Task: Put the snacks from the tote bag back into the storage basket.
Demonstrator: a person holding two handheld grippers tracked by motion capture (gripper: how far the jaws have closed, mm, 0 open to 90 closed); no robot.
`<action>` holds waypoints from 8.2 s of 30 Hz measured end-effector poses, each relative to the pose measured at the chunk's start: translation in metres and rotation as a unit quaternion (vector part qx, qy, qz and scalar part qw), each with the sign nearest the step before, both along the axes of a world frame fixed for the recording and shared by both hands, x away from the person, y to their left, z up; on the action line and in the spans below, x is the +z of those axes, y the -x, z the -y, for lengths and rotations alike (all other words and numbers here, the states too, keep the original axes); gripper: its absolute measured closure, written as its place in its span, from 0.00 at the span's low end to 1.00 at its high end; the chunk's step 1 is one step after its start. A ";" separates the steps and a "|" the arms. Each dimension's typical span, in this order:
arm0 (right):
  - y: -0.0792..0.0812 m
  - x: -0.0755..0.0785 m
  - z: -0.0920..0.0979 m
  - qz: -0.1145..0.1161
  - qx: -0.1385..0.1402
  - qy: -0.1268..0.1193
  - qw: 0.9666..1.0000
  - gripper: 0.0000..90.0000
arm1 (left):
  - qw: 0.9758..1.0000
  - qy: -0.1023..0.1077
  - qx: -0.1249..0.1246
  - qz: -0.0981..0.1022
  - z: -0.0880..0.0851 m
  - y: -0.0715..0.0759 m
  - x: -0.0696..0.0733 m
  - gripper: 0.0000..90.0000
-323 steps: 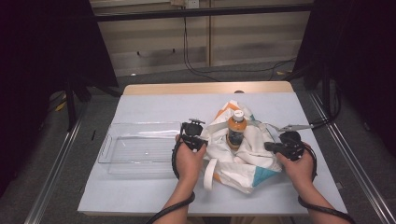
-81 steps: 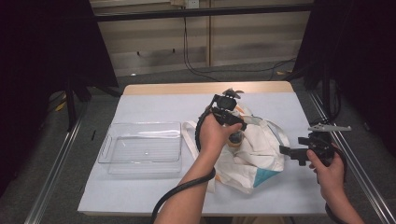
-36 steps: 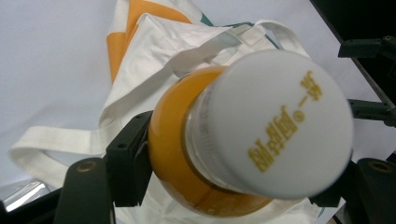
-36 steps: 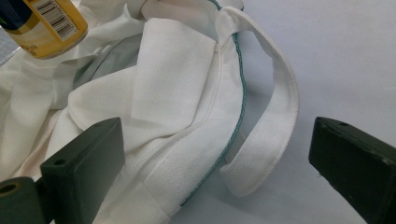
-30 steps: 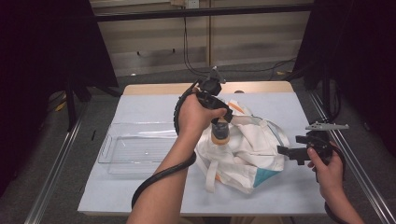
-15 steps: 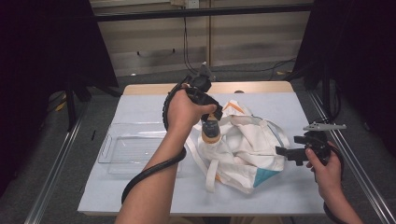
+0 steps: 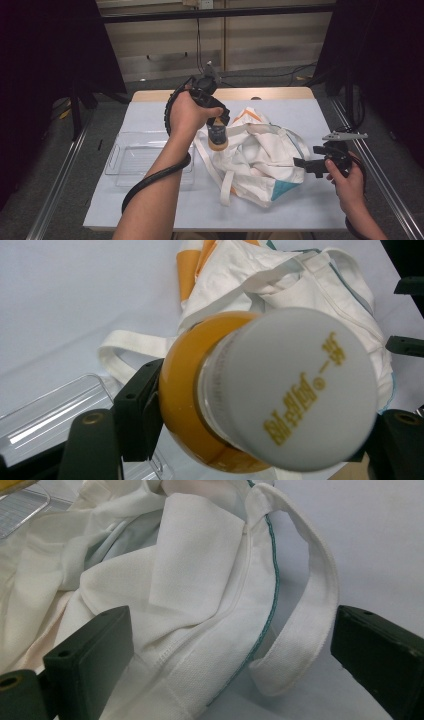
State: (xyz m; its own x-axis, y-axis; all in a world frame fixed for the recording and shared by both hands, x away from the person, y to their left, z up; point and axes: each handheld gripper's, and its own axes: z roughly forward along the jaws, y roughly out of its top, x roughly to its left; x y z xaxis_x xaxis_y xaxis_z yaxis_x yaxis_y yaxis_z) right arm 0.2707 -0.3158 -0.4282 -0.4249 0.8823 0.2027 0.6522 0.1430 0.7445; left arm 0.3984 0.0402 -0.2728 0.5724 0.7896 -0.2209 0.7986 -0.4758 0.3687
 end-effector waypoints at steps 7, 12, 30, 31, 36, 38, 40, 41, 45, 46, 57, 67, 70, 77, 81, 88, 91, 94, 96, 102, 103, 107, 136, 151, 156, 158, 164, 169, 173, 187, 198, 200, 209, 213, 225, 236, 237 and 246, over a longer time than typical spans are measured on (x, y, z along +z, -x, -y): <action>0.000 0.000 0.001 0.000 -0.002 -0.004 1.000 0.03 | 1.000 -0.005 0.006 0.001 -0.005 -0.001 0.004 0.34; 0.000 0.000 0.001 0.001 -0.002 -0.005 1.000 0.04 | 1.000 -0.004 0.008 0.003 -0.008 -0.002 0.006 0.34; 0.001 0.002 0.002 0.003 -0.002 -0.007 1.000 0.04 | 1.000 -0.006 0.028 0.001 -0.022 -0.006 0.014 0.34; 0.001 0.002 0.002 0.002 -0.002 -0.007 1.000 0.03 | 1.000 -0.006 0.023 0.000 -0.023 -0.007 0.015 0.34; 0.001 0.002 0.001 0.003 0.001 -0.006 1.000 0.03 | 1.000 -0.002 0.030 0.004 -0.024 -0.007 0.020 0.34; 0.001 0.002 0.001 0.003 0.002 -0.006 1.000 0.03 | 1.000 -0.003 0.029 0.005 -0.025 -0.008 0.022 0.34; 0.001 0.003 0.002 0.003 0.000 -0.006 1.000 0.03 | 1.000 -0.005 0.030 0.005 -0.026 -0.008 0.023 0.34; 0.001 0.003 0.002 0.005 -0.001 -0.007 1.000 0.03 | 0.999 -0.005 0.032 0.005 -0.027 -0.008 0.024 0.34; 0.002 0.003 0.002 0.005 -0.001 -0.007 1.000 0.04 | 0.999 -0.005 0.035 0.005 -0.030 -0.009 0.026 0.34; 0.002 0.003 0.002 0.003 0.000 -0.007 1.000 0.03 | 0.999 -0.007 0.032 0.003 -0.032 -0.010 0.026 0.34; 0.002 0.003 0.001 0.003 -0.001 -0.007 1.000 0.04 | 0.999 -0.007 0.043 0.006 -0.045 -0.013 0.028 0.34; 0.002 0.006 0.000 0.008 0.002 -0.012 1.000 0.03 | 0.999 -0.020 0.046 0.003 -0.058 -0.017 0.022 0.34; 0.002 0.006 0.001 0.007 0.001 -0.013 1.000 0.03 | 0.998 -0.020 0.052 0.004 -0.061 -0.018 0.021 0.34; 0.002 0.006 0.003 0.004 -0.001 -0.014 1.000 0.04 | 0.999 -0.018 0.050 0.003 -0.069 -0.020 0.019 0.34; 0.002 0.005 0.004 0.006 -0.002 -0.013 1.000 0.03 | 0.998 -0.022 0.055 -0.001 -0.072 -0.021 0.017 0.34; 0.000 0.002 0.002 -0.001 0.004 -0.009 1.000 0.04 | 0.998 -0.026 0.054 0.000 -0.082 -0.025 0.016 0.34; 0.000 0.001 0.001 -0.004 0.002 -0.008 1.000 0.04 | 0.998 -0.022 0.060 0.001 -0.084 -0.025 0.014 0.34; -0.001 0.001 0.001 -0.004 0.001 -0.007 1.000 0.04 | 0.998 -0.024 0.059 -0.004 -0.088 -0.027 0.012 0.34; -0.001 0.001 0.001 -0.003 0.002 -0.008 1.000 0.04 | 0.998 -0.024 0.058 -0.003 -0.090 -0.028 0.011 0.34; -0.001 0.001 0.000 -0.005 0.002 -0.007 1.000 0.04 | 0.998 -0.027 0.056 -0.001 -0.094 -0.029 0.009 0.34; -0.001 0.000 0.000 -0.005 0.003 -0.007 1.000 0.04 | 0.998 -0.027 0.058 -0.001 -0.095 -0.029 0.008 0.34; -0.002 -0.001 -0.001 -0.007 0.003 -0.006 1.000 0.04 | 0.998 -0.027 0.061 -0.007 -0.097 -0.030 0.005 0.34; -0.003 -0.002 0.000 -0.009 0.004 -0.007 1.000 0.04 | 0.998 -0.047 0.044 -0.021 -0.096 -0.041 -0.029 0.33; -0.003 -0.001 0.000 -0.007 0.004 -0.005 1.000 0.04 | 0.998 -0.053 0.034 -0.024 -0.087 -0.042 -0.044 0.33; -0.004 -0.001 -0.001 -0.007 0.008 -0.004 1.000 0.04 | 0.998 -0.060 0.027 -0.021 -0.085 -0.042 -0.045 0.33; -0.003 -0.001 -0.002 -0.008 0.006 -0.005 1.000 0.04 | 0.998 -0.062 0.027 -0.020 -0.085 -0.042 -0.045 0.33; -0.004 -0.001 -0.002 -0.008 0.009 -0.004 1.000 0.04 | 0.998 -0.059 0.028 -0.017 -0.085 -0.041 -0.050 0.33; -0.004 -0.001 -0.003 -0.009 0.010 -0.003 1.000 0.04 | 0.998 -0.062 0.024 -0.016 -0.085 -0.041 -0.056 0.33; -0.005 -0.001 -0.004 -0.008 0.010 -0.003 1.000 0.04 | 0.998 -0.061 0.026 -0.020 -0.085 -0.041 -0.060 0.33; -0.005 -0.001 -0.006 -0.008 0.016 0.002 1.000 0.04 | 0.997 -0.062 0.029 -0.028 -0.086 -0.040 -0.075 0.33; -0.006 -0.002 -0.007 -0.008 0.017 0.002 1.000 0.04 | 0.997 -0.060 0.030 -0.030 -0.087 -0.037 -0.079 0.33; -0.006 -0.001 -0.007 -0.009 0.017 0.003 1.000 0.04 | 0.997 -0.060 0.028 -0.030 -0.088 -0.037 -0.079 0.33; -0.006 -0.001 -0.007 -0.007 0.017 0.003 1.000 0.04 | 0.997 -0.066 0.030 -0.031 -0.086 -0.034 -0.080 0.33; -0.006 -0.001 -0.008 -0.009 0.018 0.004 1.000 0.04 | 0.997 -0.067 0.023 -0.028 -0.087 -0.033 -0.080 0.33; -0.006 -0.001 -0.009 -0.006 0.021 0.003 1.000 0.04 | 0.997 -0.063 0.027 -0.022 -0.088 -0.031 -0.080 0.32; -0.005 0.001 -0.009 -0.005 0.020 0.000 1.000 0.04 | 0.997 -0.056 0.048 -0.030 -0.089 -0.028 -0.077 0.23; -0.005 0.001 -0.010 -0.004 0.019 0.000 1.000 0.04 | 0.997 -0.055 0.048 -0.030 -0.089 -0.027 -0.077 0.22; -0.004 0.003 -0.011 -0.004 0.020 -0.002 1.000 0.04 | 0.997 -0.047 0.052 -0.032 -0.089 -0.024 -0.074 0.18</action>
State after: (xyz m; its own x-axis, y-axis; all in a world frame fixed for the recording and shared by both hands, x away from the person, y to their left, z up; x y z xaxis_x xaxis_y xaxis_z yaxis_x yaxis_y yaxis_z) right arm 0.2744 -0.3044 -0.4256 -0.4588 0.8635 0.2096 0.6523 0.1672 0.7392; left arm 0.4223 0.1289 -0.3472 0.4730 0.8631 -0.1768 0.8659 -0.4184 0.2741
